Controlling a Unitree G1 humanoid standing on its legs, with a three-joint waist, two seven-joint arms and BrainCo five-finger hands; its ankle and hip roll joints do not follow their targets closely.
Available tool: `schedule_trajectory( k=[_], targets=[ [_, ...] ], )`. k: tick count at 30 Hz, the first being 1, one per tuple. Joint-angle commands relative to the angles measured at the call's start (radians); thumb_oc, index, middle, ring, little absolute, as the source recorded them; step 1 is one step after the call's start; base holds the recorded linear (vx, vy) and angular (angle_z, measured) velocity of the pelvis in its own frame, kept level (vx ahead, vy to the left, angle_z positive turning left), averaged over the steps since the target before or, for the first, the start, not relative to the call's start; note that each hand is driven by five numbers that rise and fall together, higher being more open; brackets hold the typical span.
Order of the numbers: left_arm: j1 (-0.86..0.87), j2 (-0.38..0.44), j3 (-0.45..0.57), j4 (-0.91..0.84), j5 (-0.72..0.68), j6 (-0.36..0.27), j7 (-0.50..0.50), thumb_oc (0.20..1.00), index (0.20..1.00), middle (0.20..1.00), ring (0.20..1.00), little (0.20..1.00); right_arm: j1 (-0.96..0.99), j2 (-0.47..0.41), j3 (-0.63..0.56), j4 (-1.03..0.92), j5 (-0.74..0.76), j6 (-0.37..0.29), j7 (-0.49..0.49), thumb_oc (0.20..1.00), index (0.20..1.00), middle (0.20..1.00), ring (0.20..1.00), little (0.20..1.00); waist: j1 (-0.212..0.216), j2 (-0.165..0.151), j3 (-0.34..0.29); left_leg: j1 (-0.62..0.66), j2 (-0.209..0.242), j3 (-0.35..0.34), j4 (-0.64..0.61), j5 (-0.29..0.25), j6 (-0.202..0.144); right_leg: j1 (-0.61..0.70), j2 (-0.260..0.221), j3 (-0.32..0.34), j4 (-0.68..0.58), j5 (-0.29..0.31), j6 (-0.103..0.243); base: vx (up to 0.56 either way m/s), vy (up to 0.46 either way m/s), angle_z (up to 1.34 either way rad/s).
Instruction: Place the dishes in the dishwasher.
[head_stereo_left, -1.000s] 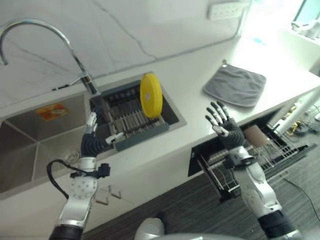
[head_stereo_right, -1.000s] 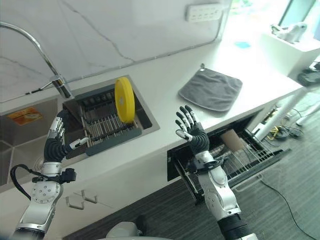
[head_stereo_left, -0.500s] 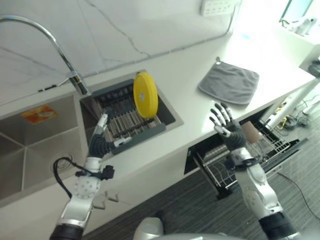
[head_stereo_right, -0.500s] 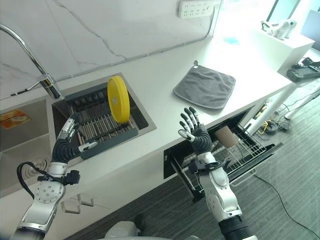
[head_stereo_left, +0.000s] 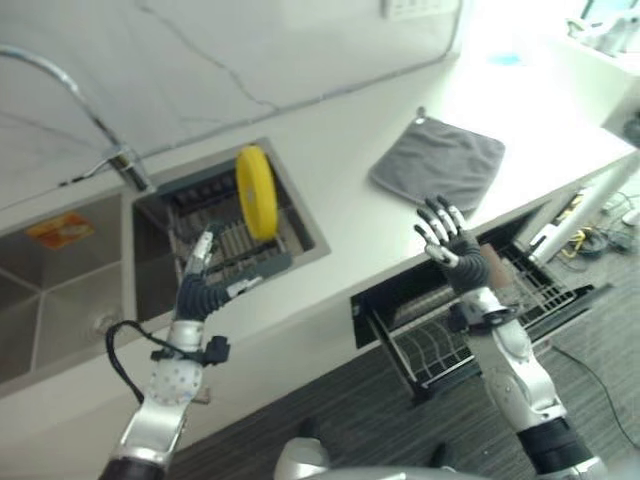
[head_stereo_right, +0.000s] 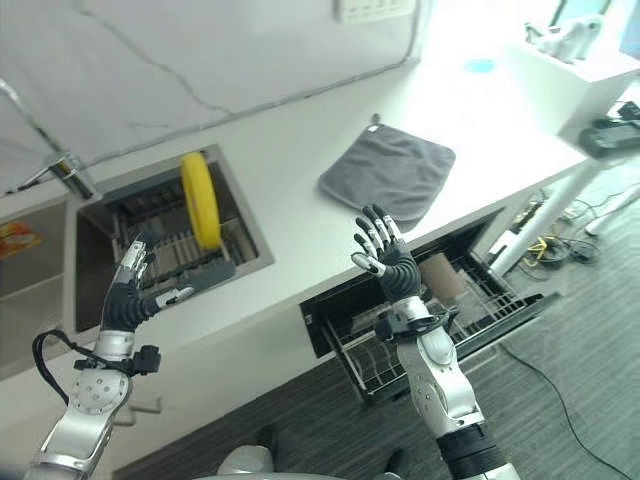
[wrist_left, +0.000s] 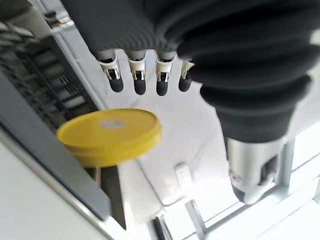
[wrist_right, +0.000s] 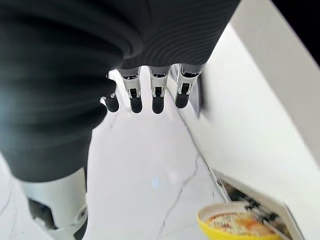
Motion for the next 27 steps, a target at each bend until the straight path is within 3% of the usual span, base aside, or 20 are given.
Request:
schedule_trajectory(
  k=[1, 7, 14, 21, 25, 27],
  targets=[
    [-0.048, 0.046, 0.035, -0.025, 0.031, -0.041, 0.007, 1.0, 1.0, 1.0, 1.0, 1.0, -0.026, 0.042, -0.008, -0.103, -0.011, -0.013, 0.007, 1.0, 1.0, 1.0, 1.0, 1.0, 0.014, -0.033, -0.052, -0.026, -0.032, 0.027, 0.013, -0.052, 0.029, -0.002, -0.086, -0.005, 0.134, -0.144, 0.044, 0.06, -0.033, -0.01],
    [-0.036, 0.041, 0.043, -0.041, 0.038, -0.024, 0.026, 1.0, 1.0, 1.0, 1.0, 1.0, -0.019, 0.03, 0.004, -0.1, 0.007, -0.007, 0.047, 1.0, 1.0, 1.0, 1.0, 1.0, 0.015, -0.031, -0.06, -0.033, -0.029, 0.011, 0.017, -0.043, 0.02, 0.011, -0.068, 0.002, 0.12, -0.151, 0.03, 0.03, -0.006, 0.01],
    [-0.035, 0.03, 0.06, -0.046, 0.025, -0.053, 0.07, 1.0, 1.0, 1.0, 1.0, 1.0, -0.045, 0.02, 0.043, -0.139, -0.034, 0.009, 0.095, 1.0, 1.0, 1.0, 1.0, 1.0, 0.039, -0.032, -0.066, -0.039, -0.041, -0.025, 0.016, -0.046, 0.019, 0.024, -0.067, 0.0, 0.115, -0.159, 0.027, 0.0, 0.0, 0.0],
    [-0.039, 0.026, 0.063, -0.044, 0.058, -0.058, 0.076, 1.0, 1.0, 1.0, 1.0, 1.0, -0.136, 0.024, 0.084, -0.15, -0.075, -0.008, 0.004, 1.0, 1.0, 1.0, 1.0, 1.0, 0.102, -0.039, -0.08, -0.042, -0.068, -0.084, 0.006, -0.057, 0.026, 0.048, -0.074, -0.008, 0.107, -0.162, 0.03, 0.01, 0.044, 0.14],
    [-0.047, 0.05, 0.051, -0.049, 0.039, -0.057, 0.014, 1.0, 1.0, 1.0, 1.0, 1.0, -0.29, 0.037, 0.052, -0.066, -0.073, -0.025, -0.105, 1.0, 1.0, 1.0, 1.0, 1.0, 0.161, -0.034, -0.088, -0.048, -0.088, -0.132, -0.001, -0.057, 0.035, 0.079, -0.083, -0.028, 0.102, -0.164, 0.034, 0.01, 0.045, 0.27],
    [-0.051, 0.056, 0.047, -0.05, 0.035, -0.057, 0.006, 1.0, 1.0, 1.0, 1.0, 1.0, -0.319, 0.035, 0.044, -0.053, -0.075, -0.021, -0.117, 1.0, 1.0, 1.0, 1.0, 1.0, 0.169, -0.034, -0.088, -0.05, -0.091, -0.141, -0.001, -0.057, 0.037, 0.084, -0.084, -0.032, 0.101, -0.165, 0.034, 0.0, 0.033, 0.33]
  ],
)
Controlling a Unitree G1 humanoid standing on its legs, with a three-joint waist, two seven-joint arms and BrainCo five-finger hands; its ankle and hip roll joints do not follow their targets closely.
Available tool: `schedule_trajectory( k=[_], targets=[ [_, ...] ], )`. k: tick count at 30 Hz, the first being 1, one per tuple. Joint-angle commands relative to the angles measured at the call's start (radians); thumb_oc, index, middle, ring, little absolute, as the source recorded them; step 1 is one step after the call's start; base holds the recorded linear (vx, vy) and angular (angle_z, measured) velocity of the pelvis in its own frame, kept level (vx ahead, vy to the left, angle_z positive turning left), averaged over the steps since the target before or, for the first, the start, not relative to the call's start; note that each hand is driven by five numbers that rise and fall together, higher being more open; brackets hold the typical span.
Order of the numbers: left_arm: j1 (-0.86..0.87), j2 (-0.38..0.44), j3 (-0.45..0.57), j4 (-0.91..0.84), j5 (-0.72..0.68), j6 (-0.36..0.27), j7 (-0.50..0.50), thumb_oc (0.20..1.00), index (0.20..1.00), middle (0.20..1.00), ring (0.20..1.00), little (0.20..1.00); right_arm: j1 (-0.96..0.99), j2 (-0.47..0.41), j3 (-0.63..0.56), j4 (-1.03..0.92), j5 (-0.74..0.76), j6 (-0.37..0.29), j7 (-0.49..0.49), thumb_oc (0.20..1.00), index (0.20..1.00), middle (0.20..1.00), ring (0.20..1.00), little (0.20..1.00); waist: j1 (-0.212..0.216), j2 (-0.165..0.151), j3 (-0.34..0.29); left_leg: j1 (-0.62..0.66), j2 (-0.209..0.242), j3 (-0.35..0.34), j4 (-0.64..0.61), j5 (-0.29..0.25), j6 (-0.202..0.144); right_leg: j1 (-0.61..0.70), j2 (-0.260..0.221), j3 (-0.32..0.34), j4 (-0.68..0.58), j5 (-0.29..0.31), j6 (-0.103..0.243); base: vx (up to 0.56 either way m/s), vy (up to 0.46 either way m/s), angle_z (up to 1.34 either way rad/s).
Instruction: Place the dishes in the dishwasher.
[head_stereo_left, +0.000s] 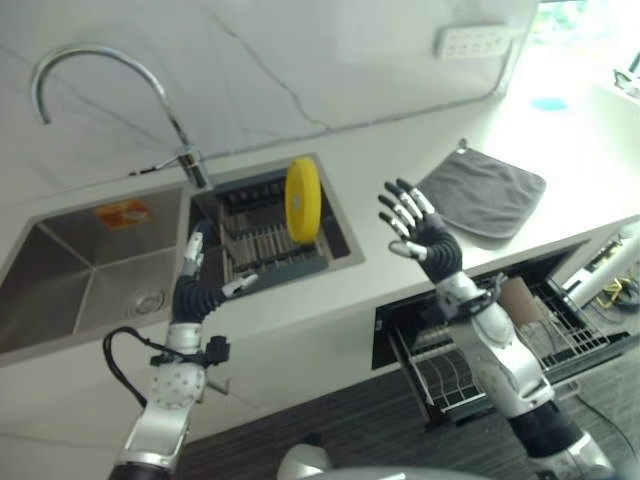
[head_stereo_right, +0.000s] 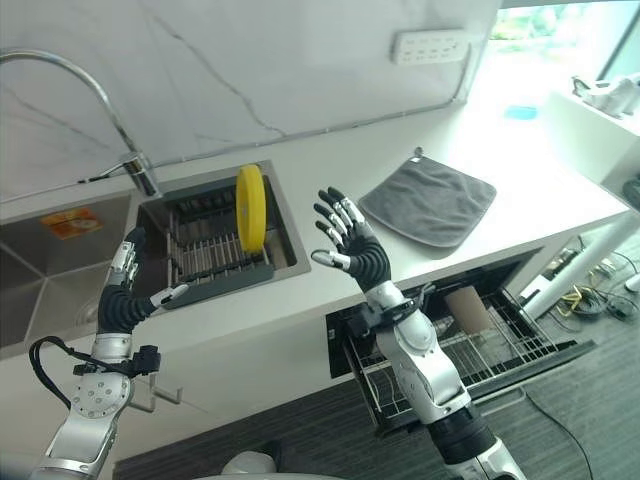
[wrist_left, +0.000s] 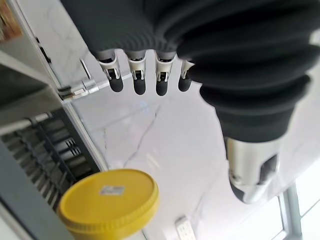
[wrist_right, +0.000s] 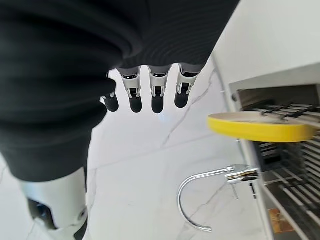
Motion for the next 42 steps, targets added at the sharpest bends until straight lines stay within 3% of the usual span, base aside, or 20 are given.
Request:
schedule_trajectory(
  k=[1, 11, 14, 19, 27, 36, 42],
  targets=[
    [-0.06, 0.092, 0.008, -0.033, -0.011, -0.058, -0.027, 1.0, 1.0, 1.0, 1.0, 1.0, -0.113, 0.015, -0.068, -0.007, -0.022, -0.058, -0.061, 1.0, 1.0, 1.0, 1.0, 1.0, 0.043, -0.015, -0.018, -0.017, -0.031, -0.051, 0.0, -0.056, 0.065, 0.049, -0.026, 0.046, 0.103, -0.169, 0.01, 0.0, 0.033, 0.34],
    [-0.071, 0.148, -0.019, -0.03, -0.066, -0.079, -0.151, 1.0, 1.0, 1.0, 1.0, 1.0, -0.292, -0.046, -0.118, 0.165, -0.063, -0.061, -0.129, 1.0, 1.0, 1.0, 1.0, 1.0, 0.103, -0.015, -0.024, -0.022, -0.058, -0.122, 0.0, -0.053, 0.082, 0.089, -0.039, 0.012, 0.117, -0.177, 0.008, 0.02, 0.02, 0.4],
    [-0.077, 0.181, -0.039, -0.021, -0.1, -0.08, -0.197, 1.0, 1.0, 1.0, 1.0, 1.0, -0.374, -0.115, -0.141, 0.251, -0.021, -0.055, -0.165, 1.0, 1.0, 1.0, 1.0, 1.0, 0.124, -0.017, -0.025, -0.018, -0.066, -0.145, 0.0, -0.058, 0.085, 0.103, -0.042, 0.006, 0.126, -0.186, 0.007, 0.06, 0.026, 0.25],
    [-0.076, 0.196, -0.045, -0.012, -0.12, -0.092, -0.223, 1.0, 1.0, 1.0, 1.0, 1.0, -0.404, -0.154, -0.161, 0.313, 0.003, -0.058, -0.186, 1.0, 1.0, 1.0, 1.0, 1.0, 0.132, -0.018, -0.026, -0.014, -0.071, -0.154, 0.0, -0.06, 0.088, 0.106, -0.043, 0.005, 0.131, -0.187, 0.007, 0.05, 0.015, 0.24],
    [-0.07, 0.234, -0.087, -0.009, -0.141, -0.107, -0.254, 1.0, 1.0, 1.0, 1.0, 1.0, -0.48, -0.26, -0.196, 0.527, 0.062, -0.129, -0.2, 1.0, 1.0, 1.0, 1.0, 1.0, 0.141, -0.018, -0.031, -0.004, -0.078, -0.143, 0.0, -0.064, 0.091, 0.115, -0.046, 0.0, 0.13, -0.188, 0.014, 0.05, 0.019, 0.15],
    [-0.048, 0.28, -0.108, -0.013, -0.167, -0.121, -0.27, 1.0, 1.0, 1.0, 1.0, 1.0, -0.5, -0.347, -0.241, 0.685, 0.177, -0.132, -0.156, 1.0, 1.0, 1.0, 1.0, 1.0, 0.134, -0.016, -0.032, 0.005, -0.084, -0.12, 0.0, -0.074, 0.093, 0.114, -0.052, 0.001, 0.136, -0.196, 0.021, 0.07, 0.001, 0.07],
    [-0.045, 0.294, -0.117, -0.013, -0.183, -0.127, -0.282, 1.0, 1.0, 1.0, 1.0, 1.0, -0.502, -0.356, -0.244, 0.772, 0.244, -0.102, -0.09, 1.0, 1.0, 1.0, 1.0, 1.0, 0.139, -0.011, -0.027, -0.003, -0.097, -0.134, 0.0, -0.068, 0.099, 0.104, -0.052, 0.011, 0.144, -0.197, 0.019, 0.03, -0.004, 0.01]
  ],
)
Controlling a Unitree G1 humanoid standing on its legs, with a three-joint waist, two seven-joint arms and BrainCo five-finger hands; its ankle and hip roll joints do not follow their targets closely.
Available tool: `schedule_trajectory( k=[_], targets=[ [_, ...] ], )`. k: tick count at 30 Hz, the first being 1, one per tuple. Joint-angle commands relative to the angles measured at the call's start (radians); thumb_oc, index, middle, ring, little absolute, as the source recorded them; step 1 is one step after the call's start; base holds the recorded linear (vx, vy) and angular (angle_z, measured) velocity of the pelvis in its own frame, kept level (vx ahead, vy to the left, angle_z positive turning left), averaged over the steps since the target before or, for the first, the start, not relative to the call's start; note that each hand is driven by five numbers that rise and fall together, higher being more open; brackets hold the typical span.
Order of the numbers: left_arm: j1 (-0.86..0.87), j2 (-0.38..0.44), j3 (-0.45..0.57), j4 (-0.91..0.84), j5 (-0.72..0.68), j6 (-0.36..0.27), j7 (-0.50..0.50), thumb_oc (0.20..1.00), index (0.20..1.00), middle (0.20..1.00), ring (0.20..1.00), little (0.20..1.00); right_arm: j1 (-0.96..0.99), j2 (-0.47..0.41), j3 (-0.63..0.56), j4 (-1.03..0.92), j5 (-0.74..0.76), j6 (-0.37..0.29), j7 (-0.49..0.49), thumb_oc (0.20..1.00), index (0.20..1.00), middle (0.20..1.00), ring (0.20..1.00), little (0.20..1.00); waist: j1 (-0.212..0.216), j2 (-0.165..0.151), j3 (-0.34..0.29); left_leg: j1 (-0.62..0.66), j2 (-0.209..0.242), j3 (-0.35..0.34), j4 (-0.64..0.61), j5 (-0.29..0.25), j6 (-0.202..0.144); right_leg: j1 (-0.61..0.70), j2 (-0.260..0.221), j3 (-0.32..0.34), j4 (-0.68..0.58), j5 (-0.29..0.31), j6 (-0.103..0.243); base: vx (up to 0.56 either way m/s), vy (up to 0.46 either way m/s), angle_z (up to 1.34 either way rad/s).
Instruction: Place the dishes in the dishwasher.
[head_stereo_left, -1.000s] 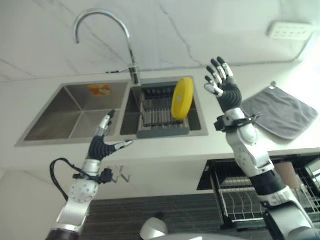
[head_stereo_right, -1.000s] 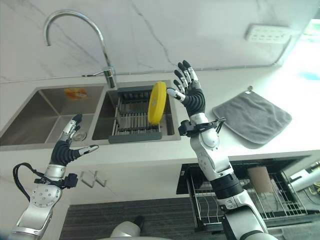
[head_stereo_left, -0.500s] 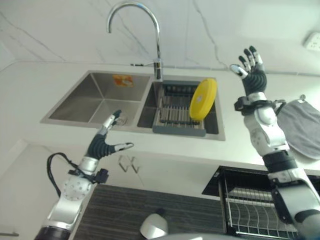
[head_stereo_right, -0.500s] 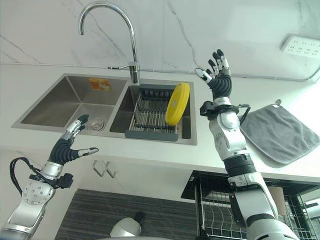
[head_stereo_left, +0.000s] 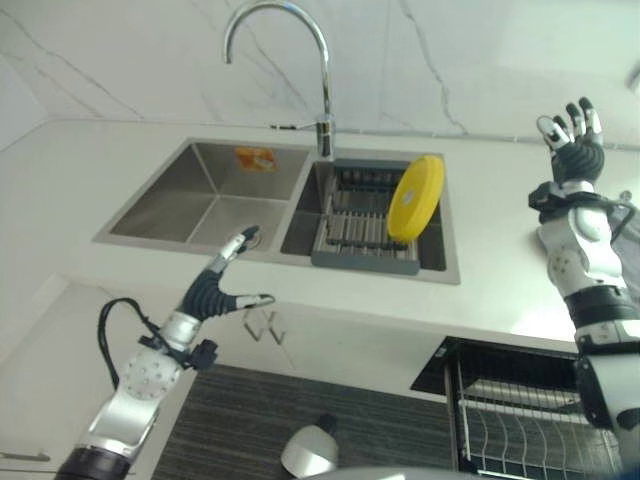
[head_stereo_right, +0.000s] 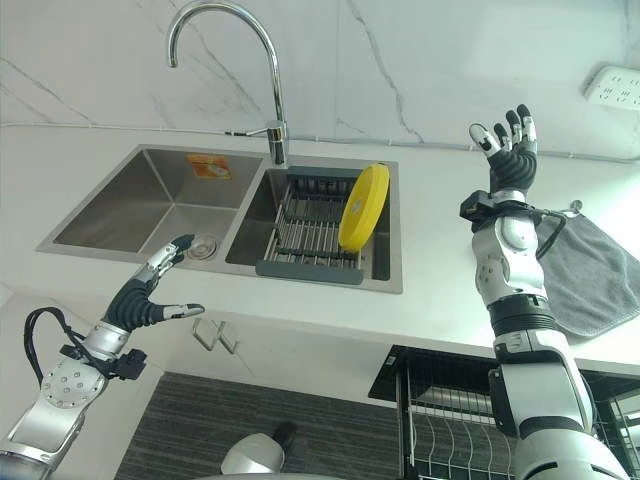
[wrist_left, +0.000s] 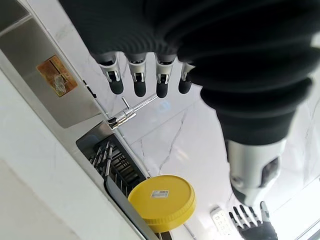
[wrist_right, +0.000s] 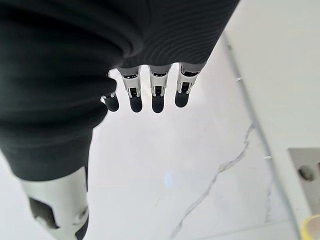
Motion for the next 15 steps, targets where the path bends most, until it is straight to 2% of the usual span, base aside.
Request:
schedule_trajectory(
  k=[1, 7, 15],
  targets=[
    [-0.022, 0.051, -0.034, -0.013, -0.068, -0.07, -0.002, 1.0, 1.0, 1.0, 1.0, 1.0, -0.092, -0.098, 0.046, 0.0, 0.065, -0.021, 0.068, 1.0, 1.0, 1.0, 1.0, 1.0, 0.016, 0.03, -0.059, 0.047, -0.019, 0.101, -0.001, -0.1, 0.095, -0.038, -0.018, 0.073, 0.144, -0.088, -0.016, 0.03, -0.006, 0.02],
    [-0.018, 0.056, -0.046, -0.007, -0.071, -0.087, -0.006, 1.0, 1.0, 1.0, 1.0, 1.0, -0.076, -0.076, 0.059, 0.02, 0.132, 0.046, 0.149, 1.0, 1.0, 1.0, 1.0, 1.0, 0.017, 0.032, -0.054, 0.042, -0.022, 0.098, -0.001, -0.101, 0.097, -0.044, -0.016, 0.078, 0.146, -0.093, -0.018, 0.01, 0.002, 0.01],
    [-0.016, 0.05, -0.056, -0.008, -0.066, -0.089, -0.006, 1.0, 1.0, 1.0, 1.0, 1.0, -0.055, -0.043, 0.074, 0.036, 0.131, 0.076, 0.206, 1.0, 1.0, 1.0, 1.0, 1.0, 0.019, 0.038, -0.049, 0.04, -0.029, 0.091, -0.001, -0.1, 0.101, -0.05, -0.015, 0.081, 0.154, -0.098, -0.021, 0.0, 0.0, 0.0]
  ],
)
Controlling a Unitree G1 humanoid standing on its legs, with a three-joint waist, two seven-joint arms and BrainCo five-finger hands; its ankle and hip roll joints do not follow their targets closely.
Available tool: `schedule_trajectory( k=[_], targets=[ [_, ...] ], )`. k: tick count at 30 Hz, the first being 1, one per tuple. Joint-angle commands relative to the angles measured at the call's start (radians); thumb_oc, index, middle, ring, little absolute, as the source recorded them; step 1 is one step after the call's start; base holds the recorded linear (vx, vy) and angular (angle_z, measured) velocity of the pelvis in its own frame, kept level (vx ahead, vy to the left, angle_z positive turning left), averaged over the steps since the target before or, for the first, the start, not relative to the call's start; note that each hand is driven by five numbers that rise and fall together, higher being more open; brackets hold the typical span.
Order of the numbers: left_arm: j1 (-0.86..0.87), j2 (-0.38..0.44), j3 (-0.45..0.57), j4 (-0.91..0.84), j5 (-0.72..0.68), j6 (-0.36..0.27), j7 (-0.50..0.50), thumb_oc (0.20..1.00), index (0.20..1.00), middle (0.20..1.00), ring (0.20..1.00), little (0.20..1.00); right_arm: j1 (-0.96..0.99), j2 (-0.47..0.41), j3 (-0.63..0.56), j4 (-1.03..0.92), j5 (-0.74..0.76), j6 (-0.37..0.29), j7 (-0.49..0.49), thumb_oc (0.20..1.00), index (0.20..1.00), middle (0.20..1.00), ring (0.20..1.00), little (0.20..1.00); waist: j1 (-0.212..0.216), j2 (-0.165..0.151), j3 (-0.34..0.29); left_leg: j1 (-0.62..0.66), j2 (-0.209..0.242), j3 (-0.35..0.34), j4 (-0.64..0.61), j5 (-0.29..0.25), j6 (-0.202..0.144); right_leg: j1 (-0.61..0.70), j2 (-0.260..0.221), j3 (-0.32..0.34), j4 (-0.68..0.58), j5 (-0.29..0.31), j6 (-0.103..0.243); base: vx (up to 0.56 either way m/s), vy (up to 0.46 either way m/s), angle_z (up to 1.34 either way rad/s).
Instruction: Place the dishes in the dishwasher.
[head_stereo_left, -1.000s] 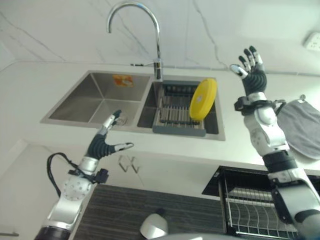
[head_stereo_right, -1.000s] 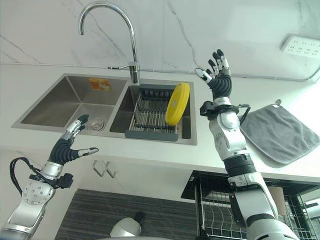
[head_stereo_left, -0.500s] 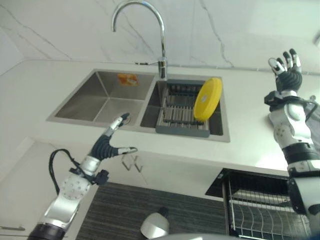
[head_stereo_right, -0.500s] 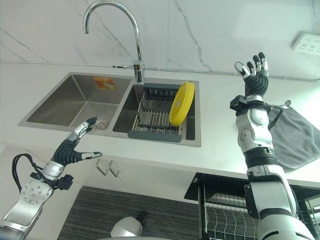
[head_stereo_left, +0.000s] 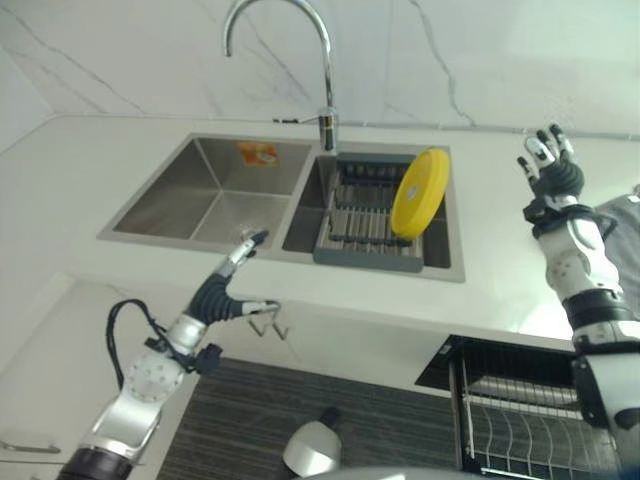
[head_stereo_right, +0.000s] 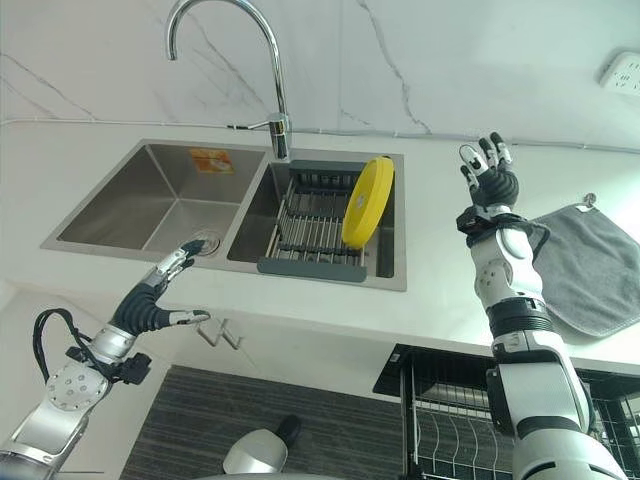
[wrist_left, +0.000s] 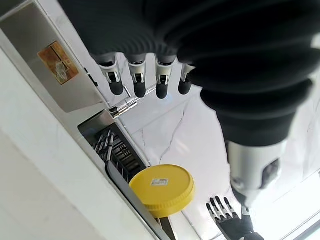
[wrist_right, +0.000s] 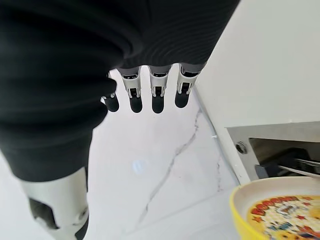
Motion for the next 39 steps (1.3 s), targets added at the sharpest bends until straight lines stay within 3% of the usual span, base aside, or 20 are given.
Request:
schedule_trajectory(
  k=[1, 19, 39],
  targets=[
    [-0.015, 0.042, -0.016, -0.008, -0.047, -0.064, 0.01, 1.0, 1.0, 1.0, 1.0, 1.0, -0.053, -0.054, 0.065, -0.009, 0.041, -0.025, 0.037, 1.0, 1.0, 1.0, 1.0, 1.0, 0.02, 0.023, -0.067, 0.04, -0.028, 0.092, -0.001, -0.102, 0.1, -0.052, -0.014, 0.083, 0.155, -0.097, -0.024, 0.0, 0.0, 0.0],
    [0.002, -0.002, -0.021, -0.008, -0.019, -0.068, 0.017, 1.0, 1.0, 1.0, 1.0, 1.0, 0.053, 0.059, 0.074, -0.107, 0.04, 0.011, 0.01, 1.0, 1.0, 1.0, 1.0, 1.0, 0.006, 0.025, -0.066, 0.048, -0.025, 0.101, -0.001, -0.105, 0.102, -0.05, -0.002, 0.099, 0.147, -0.099, -0.032, 0.0, 0.0, 0.0],
    [-0.004, -0.012, -0.024, -0.01, 0.01, -0.083, 0.032, 1.0, 1.0, 1.0, 1.0, 1.0, 0.111, 0.122, 0.084, -0.141, 0.02, 0.028, 0.0, 1.0, 1.0, 1.0, 1.0, 1.0, 0.004, 0.028, -0.061, 0.042, -0.03, 0.092, -0.001, -0.103, 0.105, -0.06, 0.0, 0.115, 0.15, -0.1, -0.031, 0.0, 0.0, 0.0]
  ],
)
